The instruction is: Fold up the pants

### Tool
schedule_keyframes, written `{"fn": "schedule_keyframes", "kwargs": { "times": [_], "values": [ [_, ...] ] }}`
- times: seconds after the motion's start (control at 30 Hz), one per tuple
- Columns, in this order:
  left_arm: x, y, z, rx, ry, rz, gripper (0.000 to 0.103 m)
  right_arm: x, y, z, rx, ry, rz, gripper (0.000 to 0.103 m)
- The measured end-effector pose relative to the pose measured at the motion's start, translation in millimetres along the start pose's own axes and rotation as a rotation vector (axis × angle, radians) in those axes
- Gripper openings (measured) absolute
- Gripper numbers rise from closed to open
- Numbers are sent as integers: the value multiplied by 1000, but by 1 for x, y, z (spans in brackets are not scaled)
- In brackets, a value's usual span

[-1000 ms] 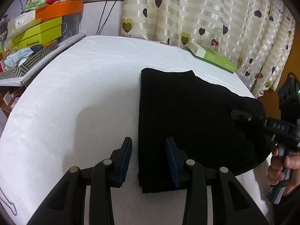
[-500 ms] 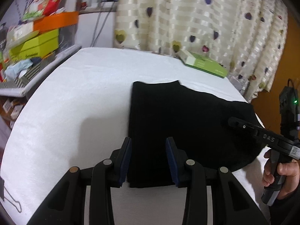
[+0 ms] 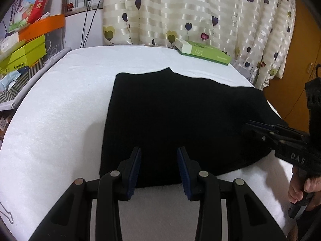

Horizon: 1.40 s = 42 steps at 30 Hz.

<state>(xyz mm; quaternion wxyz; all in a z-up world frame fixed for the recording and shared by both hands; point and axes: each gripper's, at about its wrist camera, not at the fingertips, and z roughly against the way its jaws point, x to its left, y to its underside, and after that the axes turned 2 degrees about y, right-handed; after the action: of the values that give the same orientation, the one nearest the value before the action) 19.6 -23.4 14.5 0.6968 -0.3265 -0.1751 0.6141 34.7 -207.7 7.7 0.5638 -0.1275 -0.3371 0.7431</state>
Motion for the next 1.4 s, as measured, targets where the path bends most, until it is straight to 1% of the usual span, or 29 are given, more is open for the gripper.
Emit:
{"fn": "schedule_keyframes", "kwargs": {
  "times": [0.03,0.13,0.27,0.37,0.43,0.5,0.53,0.57,0.6,0.7,0.77,0.9,1.2,1.4],
  "values": [
    [-3,2,-3,8,-12,-12,40,2,4,-5,26,17,7,21],
    [-9,2,-3,4,-44,-38,40,5,8,4,14,31,5,21],
    [-18,3,9,-11,-17,-36,40,14,14,27,-36,52,48,22],
    [-26,6,15,-28,-1,-46,40,12,23,38,-43,61,31,22],
    [-30,8,13,-20,0,-52,40,9,28,44,-50,70,15,22],
    [-33,11,8,1,3,-58,40,6,31,49,-63,80,5,27],
    [-34,13,5,12,-1,-63,40,4,32,50,-63,84,2,38],
    [-37,15,5,8,-12,-74,40,2,33,50,-58,95,-6,45],
    [-39,16,7,4,-18,-81,40,0,35,51,-55,106,-16,45],
    [-43,19,13,16,20,-66,40,-2,39,60,-62,111,-26,45],
    [-47,24,19,5,19,-78,40,-1,42,65,-73,115,-23,45],
    [-50,29,21,8,28,-70,40,-1,46,70,-74,126,-24,45],
    [-46,31,28,-6,-6,-51,40,-4,51,75,-81,145,-29,45],
    [-45,32,27,-7,-23,-45,40,-10,54,73,-70,143,-45,45]
  ]
}}
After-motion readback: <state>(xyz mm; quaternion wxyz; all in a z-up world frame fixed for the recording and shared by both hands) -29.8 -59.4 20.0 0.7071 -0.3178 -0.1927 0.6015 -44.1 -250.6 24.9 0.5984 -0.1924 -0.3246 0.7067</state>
